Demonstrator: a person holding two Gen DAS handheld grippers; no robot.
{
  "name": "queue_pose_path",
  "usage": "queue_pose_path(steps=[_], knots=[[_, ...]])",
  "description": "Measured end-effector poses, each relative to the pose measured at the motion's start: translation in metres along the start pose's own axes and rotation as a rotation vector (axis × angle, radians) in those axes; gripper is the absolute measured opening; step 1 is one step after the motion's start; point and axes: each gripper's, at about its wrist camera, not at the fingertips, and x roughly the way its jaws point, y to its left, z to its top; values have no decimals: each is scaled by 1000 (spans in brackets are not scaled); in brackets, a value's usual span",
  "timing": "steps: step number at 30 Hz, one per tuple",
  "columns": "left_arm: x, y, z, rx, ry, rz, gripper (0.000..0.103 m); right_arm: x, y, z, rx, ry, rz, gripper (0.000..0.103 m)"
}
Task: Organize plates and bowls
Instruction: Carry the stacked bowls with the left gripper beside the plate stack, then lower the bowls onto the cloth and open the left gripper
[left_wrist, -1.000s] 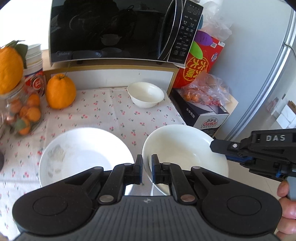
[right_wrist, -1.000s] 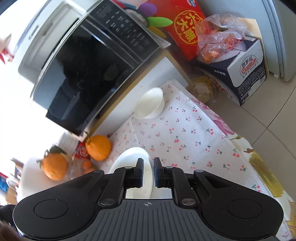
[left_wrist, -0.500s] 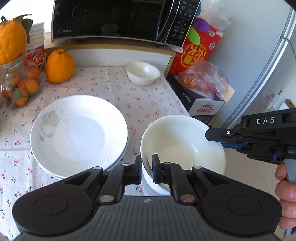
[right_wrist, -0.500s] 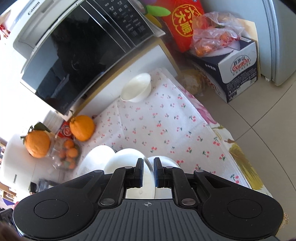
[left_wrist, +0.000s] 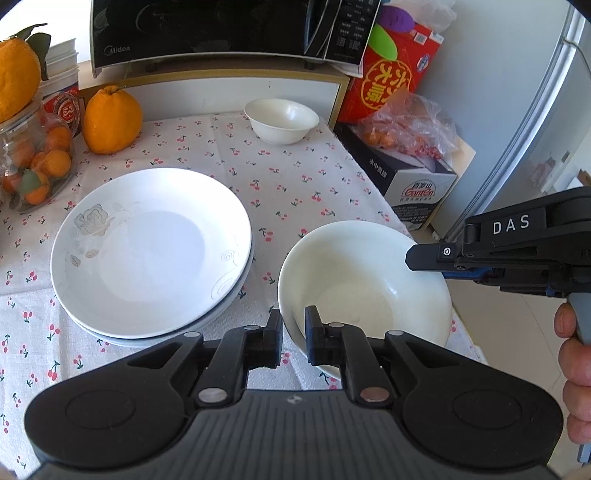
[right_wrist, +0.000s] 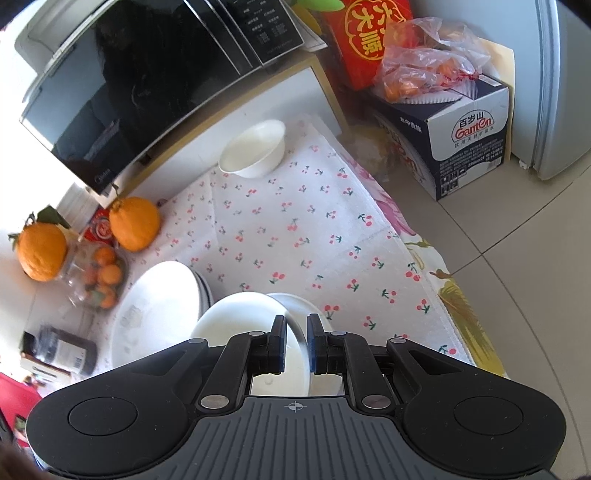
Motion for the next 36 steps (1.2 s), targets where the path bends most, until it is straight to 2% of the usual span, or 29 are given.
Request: queue_pose_path(steps=[12,14,18,22,24,27,32,36], knots=[[12,-4,-4,8,14,12,12,12,-2,-2,-47,16,-51,12],[13,-5,-5,15,12,17,12,13,-3,-2,-49,13,-59,15],[13,-5,-5,17,13,8,25,13,-8,-1,-29,17,-58,16],[14,-5,-4,19,19,2,27,13,-13,1,-1,24,-48,22],[14,-5,-4,16,22,-1,33,13,-14,1,8,25,-48,24],[12,-4,-3,10,20,-10,44,11,-16,2,19,21,-40,34],[4,-2,-2,19,7,-20,53,6,-20,3,24,7,-20,47],[-3,2,-4,16,1,-21,59,-2,-25,5,29,-7,6,52]])
